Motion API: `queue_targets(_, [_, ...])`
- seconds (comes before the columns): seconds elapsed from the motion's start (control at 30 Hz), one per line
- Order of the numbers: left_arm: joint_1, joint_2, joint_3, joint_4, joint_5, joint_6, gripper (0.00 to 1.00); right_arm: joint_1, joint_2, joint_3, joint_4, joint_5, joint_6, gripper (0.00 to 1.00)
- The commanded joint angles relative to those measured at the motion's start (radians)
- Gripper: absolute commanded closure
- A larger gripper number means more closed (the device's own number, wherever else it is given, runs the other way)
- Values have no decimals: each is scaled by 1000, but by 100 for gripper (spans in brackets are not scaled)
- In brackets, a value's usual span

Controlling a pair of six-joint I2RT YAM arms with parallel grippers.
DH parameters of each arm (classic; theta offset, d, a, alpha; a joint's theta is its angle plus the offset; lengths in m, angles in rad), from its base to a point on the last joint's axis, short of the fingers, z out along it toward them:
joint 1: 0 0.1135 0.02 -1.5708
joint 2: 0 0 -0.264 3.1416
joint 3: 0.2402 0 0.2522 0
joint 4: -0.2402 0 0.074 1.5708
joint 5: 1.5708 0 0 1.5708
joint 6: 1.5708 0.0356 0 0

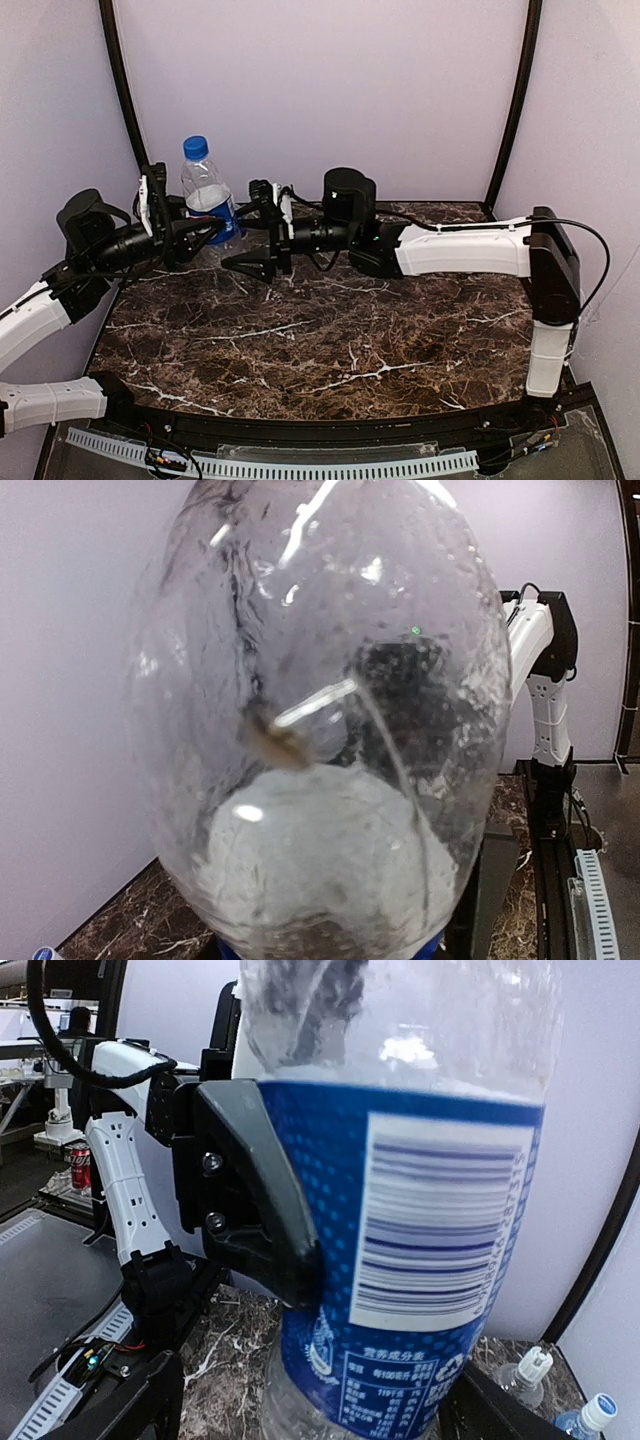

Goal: Unscrew the bottle caps

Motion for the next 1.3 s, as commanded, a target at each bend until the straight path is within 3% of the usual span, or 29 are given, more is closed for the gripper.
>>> queue_targets(0.0, [-4, -24, -2, -108, -170, 115, 65, -10, -170, -30, -212, 65, -94, 13])
queue_targets(0.1, [-3, -21, -13, -165, -286, 209, 64, -8, -237, 24, -438, 209, -88, 14])
queue_targets(0.23, [-7, 4, -35, -184, -458, 285, 68, 15, -230, 191, -742, 469, 80, 23])
queue_targets(0.43, [-53, 42, -34, -214, -591, 390, 69, 81, -200, 302, -820, 668, 180, 30])
queue_targets(0.7, [-81, 64, -39, -247, -605, 416, 69, 92, -125, 428, -858, 703, 206, 37])
queue_targets(0.87, [-87, 69, -35, -246, -589, 431, 69, 90, -58, 519, -877, 696, 195, 47])
queue_targets(1.13, [-90, 64, -39, -243, -568, 431, 69, 73, -21, 547, -892, 701, 214, 49])
queue_targets(1.27, [-90, 65, -37, -237, -564, 430, 69, 61, -24, 534, -892, 635, 230, 64])
